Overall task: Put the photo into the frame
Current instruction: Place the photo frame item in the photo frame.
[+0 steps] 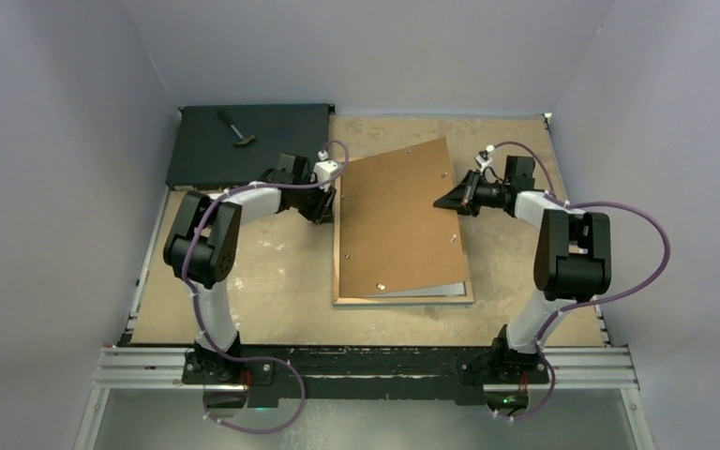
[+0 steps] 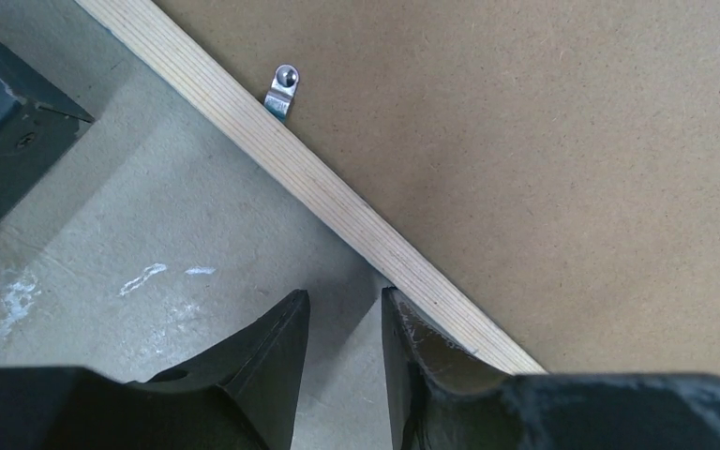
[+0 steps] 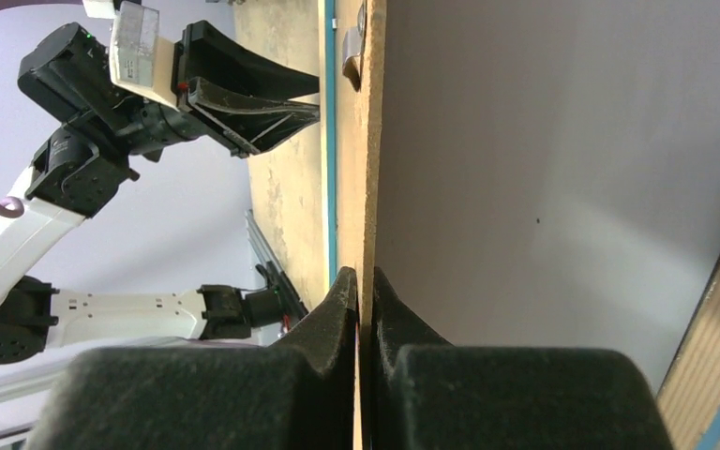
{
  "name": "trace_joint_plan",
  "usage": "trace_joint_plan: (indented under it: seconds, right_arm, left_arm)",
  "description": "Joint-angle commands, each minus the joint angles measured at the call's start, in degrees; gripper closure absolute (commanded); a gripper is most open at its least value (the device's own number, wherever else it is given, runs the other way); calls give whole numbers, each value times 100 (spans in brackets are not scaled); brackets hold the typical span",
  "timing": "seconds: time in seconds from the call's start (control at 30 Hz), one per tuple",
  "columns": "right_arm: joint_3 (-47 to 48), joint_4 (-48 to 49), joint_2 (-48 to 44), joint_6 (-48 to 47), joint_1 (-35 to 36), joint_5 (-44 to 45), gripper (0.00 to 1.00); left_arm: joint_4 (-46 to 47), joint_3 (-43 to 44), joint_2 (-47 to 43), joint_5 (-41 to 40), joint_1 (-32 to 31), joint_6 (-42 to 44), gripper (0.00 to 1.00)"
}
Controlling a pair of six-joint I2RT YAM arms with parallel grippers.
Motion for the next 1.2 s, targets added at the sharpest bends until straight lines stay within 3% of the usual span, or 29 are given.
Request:
trace_joint_plan:
  seconds: [0.0, 0.1, 0.2, 0.47, 0.57, 0.83, 1.17]
  right_arm:
    - [-410, 601, -91, -8, 212, 187, 100]
    - [-558, 755, -90, 58, 220, 336, 99]
    - [-651, 825, -115, 115, 296, 701, 85]
    - [-216, -687, -334, -617, 647, 2414, 34]
    - [61, -1187, -533, -826, 711, 3057, 3]
    - [496, -2219, -828, -1120, 1105, 4434, 1]
    - [596, -2365, -808, -1130, 1289, 4527, 1]
  left_arm:
    - [-94, 64, 310, 60, -113, 94, 66]
    - [-135, 87, 346, 69, -125, 103, 67]
    - [-191, 133, 356, 69, -125, 107, 67]
    - [-332, 176, 207, -19, -125, 188, 70]
    - [-394, 177, 137, -57, -116, 246, 71]
    - [-529, 206, 40, -46, -57, 314, 73]
    - [-589, 135, -63, 11, 40, 325, 75]
